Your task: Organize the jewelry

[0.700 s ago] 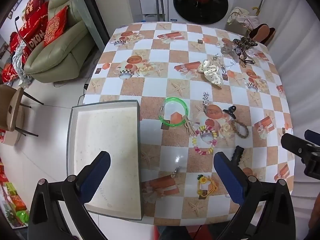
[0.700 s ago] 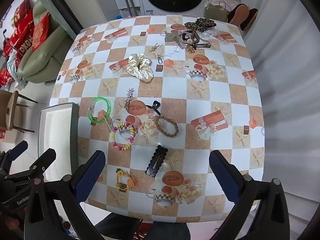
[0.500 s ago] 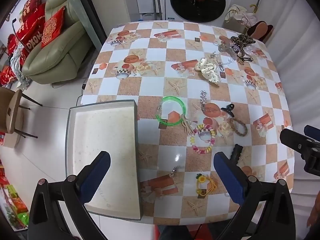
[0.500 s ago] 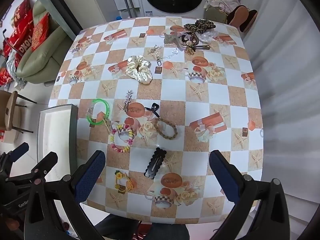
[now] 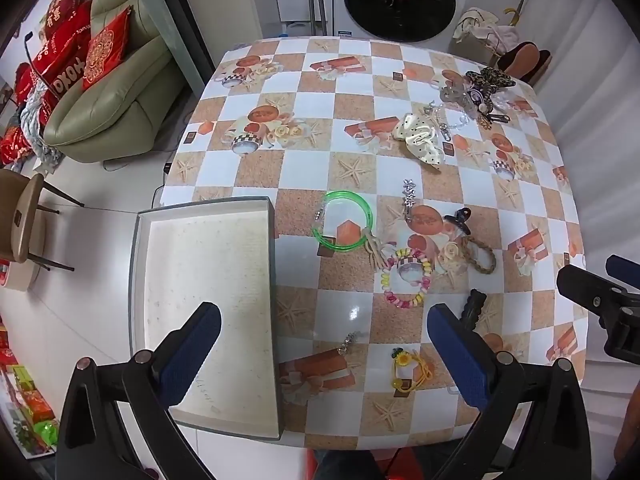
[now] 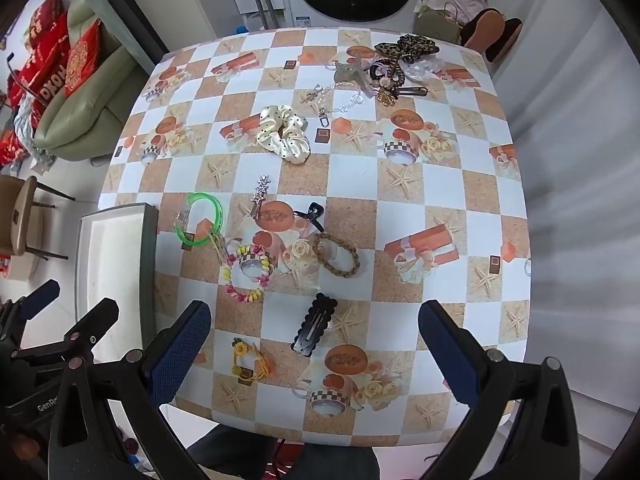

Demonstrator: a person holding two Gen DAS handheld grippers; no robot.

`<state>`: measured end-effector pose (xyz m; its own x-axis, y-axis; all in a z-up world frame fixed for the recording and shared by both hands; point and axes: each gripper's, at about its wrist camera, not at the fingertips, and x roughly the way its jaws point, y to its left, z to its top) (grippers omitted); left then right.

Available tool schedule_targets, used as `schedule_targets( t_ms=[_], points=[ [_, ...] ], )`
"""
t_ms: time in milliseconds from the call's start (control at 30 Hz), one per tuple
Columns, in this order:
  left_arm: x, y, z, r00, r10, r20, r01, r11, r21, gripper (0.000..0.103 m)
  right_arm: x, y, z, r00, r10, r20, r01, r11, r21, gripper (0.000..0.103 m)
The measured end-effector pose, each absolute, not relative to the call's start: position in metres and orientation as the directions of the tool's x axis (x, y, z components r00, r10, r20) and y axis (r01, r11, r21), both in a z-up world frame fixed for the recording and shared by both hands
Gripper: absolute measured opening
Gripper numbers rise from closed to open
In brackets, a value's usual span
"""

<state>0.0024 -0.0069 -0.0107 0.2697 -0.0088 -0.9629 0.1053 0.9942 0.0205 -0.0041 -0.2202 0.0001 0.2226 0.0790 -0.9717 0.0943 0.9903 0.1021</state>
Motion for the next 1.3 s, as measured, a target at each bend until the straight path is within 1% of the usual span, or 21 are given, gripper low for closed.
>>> schedule_targets(
  t_ms=[1300],
  points=[
    [0.0012,-0.0116,-0.0147,0.261,-0.006,-0.965,0.110,0.994,0.023,0.103,-0.0002,-0.2201,-0.0027,0.209,0.078,-0.975,0.095,0.990,0.100,0.103]
  ],
)
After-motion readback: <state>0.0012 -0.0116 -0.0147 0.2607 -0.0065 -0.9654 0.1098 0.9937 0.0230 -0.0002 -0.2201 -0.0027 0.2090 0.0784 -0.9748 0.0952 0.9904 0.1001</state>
